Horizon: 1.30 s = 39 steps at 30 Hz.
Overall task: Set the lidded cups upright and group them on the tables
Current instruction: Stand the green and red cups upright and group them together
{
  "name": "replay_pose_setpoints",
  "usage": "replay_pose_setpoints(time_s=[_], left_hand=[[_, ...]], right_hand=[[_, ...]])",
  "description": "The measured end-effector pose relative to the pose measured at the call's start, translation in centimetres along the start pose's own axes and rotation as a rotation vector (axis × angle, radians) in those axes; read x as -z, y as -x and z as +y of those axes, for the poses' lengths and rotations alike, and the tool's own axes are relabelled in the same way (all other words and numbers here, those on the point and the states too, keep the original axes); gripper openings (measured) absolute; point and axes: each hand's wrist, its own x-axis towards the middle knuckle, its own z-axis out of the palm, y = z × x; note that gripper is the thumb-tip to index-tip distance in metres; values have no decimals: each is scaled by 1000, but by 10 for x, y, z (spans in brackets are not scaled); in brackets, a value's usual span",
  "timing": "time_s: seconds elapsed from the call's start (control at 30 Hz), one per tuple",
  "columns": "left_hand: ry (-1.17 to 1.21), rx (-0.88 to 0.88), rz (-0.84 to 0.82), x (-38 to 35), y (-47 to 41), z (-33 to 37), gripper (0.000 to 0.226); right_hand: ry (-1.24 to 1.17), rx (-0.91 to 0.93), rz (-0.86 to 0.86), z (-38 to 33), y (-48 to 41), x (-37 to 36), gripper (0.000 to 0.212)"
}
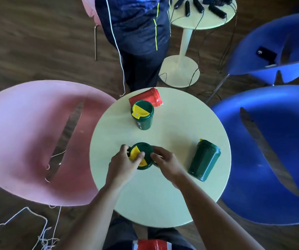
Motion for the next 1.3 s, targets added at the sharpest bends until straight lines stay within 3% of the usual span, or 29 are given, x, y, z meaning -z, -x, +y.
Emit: replay_pose_setpoints(time_s=[0.27,0.47,0.57,0.63,0.77,0.87,1.0,1.3], left_hand=[[-51,-69,49,-1,-3,-2,57],[-123,-438,232,-7,-2,43,41],[-115,-655,172,-28,-2,78,33],[-102,-719,30,-48,-2,99,32],[-151,-578,-345,-92,-8,129,47],[-175,-385,-507,-122,-12,139,63],[-153,-232,-604,-153,-11,135,75],[-32,-312,-656,-135,-18,129,72]], right_hand=[[64,-36,29,-10,2,8,38],[45,118,222,-24,16,54,14],[2,199,389,-31,29,85,16],[-19,194,513,-29,35,107,16],[-6,34,763,-11,38,142,17],[-68,-153,772,13,35,159,31],[-284,-331,586,40,29,161,37],[-563,-221,592,25,48,153,35]])
